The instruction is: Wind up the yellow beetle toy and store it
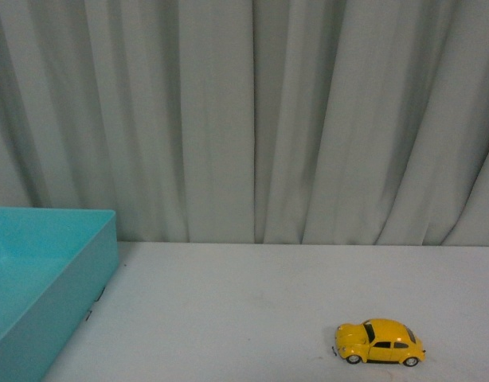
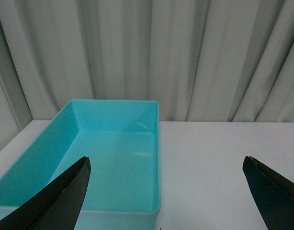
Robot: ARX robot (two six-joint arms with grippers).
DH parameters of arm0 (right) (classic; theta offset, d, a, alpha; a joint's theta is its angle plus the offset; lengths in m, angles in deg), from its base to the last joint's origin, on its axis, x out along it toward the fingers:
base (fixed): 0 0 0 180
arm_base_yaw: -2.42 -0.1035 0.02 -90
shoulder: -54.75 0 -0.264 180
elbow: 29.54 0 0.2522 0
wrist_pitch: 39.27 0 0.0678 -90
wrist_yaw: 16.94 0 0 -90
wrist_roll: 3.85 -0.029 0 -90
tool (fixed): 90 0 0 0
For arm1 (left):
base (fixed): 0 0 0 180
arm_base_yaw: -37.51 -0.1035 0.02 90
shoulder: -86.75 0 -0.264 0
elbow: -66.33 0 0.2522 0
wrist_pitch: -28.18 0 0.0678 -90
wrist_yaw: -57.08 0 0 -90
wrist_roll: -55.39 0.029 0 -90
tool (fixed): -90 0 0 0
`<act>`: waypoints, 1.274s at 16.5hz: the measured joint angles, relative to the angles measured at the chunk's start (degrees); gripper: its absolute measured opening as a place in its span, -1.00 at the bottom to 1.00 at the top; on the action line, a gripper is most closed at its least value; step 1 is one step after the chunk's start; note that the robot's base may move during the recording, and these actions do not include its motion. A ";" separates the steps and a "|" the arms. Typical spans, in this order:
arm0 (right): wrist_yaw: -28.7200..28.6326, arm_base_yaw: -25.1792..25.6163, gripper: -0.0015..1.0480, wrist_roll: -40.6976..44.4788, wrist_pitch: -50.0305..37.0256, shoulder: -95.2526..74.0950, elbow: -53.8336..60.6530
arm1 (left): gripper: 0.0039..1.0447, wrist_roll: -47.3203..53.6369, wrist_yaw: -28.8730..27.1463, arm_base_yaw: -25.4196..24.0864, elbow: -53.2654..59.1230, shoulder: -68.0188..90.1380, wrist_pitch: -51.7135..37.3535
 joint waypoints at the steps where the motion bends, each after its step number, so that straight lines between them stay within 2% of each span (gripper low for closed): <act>1: 0.00 0.00 0.87 0.00 0.00 0.00 0.00 | 0.88 0.00 0.00 0.00 0.00 0.00 -0.02; 10: -0.02 0.00 0.87 0.00 -0.02 0.00 0.00 | 0.88 0.00 0.00 0.00 0.00 0.00 0.02; 11: -4.76 1.68 0.87 -1.86 -1.79 -0.87 0.00 | 0.88 0.00 0.00 0.00 0.00 0.00 0.02; 12: -16.09 9.33 0.87 -7.10 -10.54 -6.91 0.00 | 0.88 0.00 0.11 0.00 0.00 0.00 -0.02; 13: -22.49 14.97 0.87 -10.64 -16.76 -13.92 0.00 | 0.88 0.00 0.00 0.00 0.00 0.00 0.00; 15: -25.81 18.12 0.87 -11.58 -21.68 -18.93 0.00 | 0.88 0.00 0.04 0.00 0.00 0.00 0.00; 17: -30.01 22.43 0.87 -12.46 -30.53 -27.71 -0.11 | 0.88 0.00 -0.04 0.00 0.00 0.02 0.02; 21: -32.79 27.78 0.87 -12.44 -43.50 -42.60 -2.12 | 0.88 0.00 -0.02 0.00 0.00 0.00 0.02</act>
